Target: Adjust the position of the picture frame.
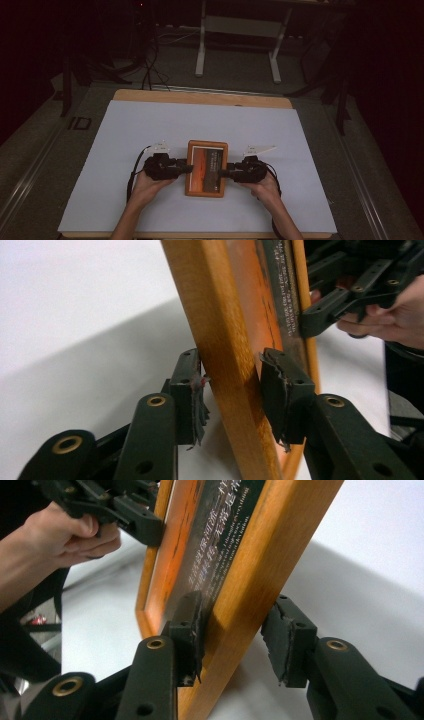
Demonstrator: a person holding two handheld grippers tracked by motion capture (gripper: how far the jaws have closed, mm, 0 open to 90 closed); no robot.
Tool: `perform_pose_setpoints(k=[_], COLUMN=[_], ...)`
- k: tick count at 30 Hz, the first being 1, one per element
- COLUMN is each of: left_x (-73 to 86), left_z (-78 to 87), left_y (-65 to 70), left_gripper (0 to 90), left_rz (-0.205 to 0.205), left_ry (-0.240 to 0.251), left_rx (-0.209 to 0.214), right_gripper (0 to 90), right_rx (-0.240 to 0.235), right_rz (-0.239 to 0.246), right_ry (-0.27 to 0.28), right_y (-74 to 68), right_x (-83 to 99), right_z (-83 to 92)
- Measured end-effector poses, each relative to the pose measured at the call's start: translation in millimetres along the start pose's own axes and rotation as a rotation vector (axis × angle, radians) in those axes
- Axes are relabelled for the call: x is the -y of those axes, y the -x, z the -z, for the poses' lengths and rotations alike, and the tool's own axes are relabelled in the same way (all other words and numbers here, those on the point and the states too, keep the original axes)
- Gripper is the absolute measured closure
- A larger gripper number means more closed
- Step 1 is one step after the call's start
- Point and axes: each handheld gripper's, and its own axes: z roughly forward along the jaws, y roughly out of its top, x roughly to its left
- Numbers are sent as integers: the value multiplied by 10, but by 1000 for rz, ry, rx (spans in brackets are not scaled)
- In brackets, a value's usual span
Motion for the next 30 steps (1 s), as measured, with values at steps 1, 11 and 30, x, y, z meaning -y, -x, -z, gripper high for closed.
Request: perform_pose_setpoints(k=[1,11,30], left_x=[1,46,81], left_z=[-19,-153,-259], left_y=[-20,-193,-205], left_gripper=[607,556,471], left_rz=[11,146,203], left_ry=[-9,-44,-89], left_rx=[-10,-5,-45], right_gripper=[588,531,474], right_rx=[7,2,35], right_rz=[-18,-178,-237], right_ry=[-2,-55,-89], right_y=[24,226,282], right_x=[0,-8,4], right_z=[-15,-186,-293])
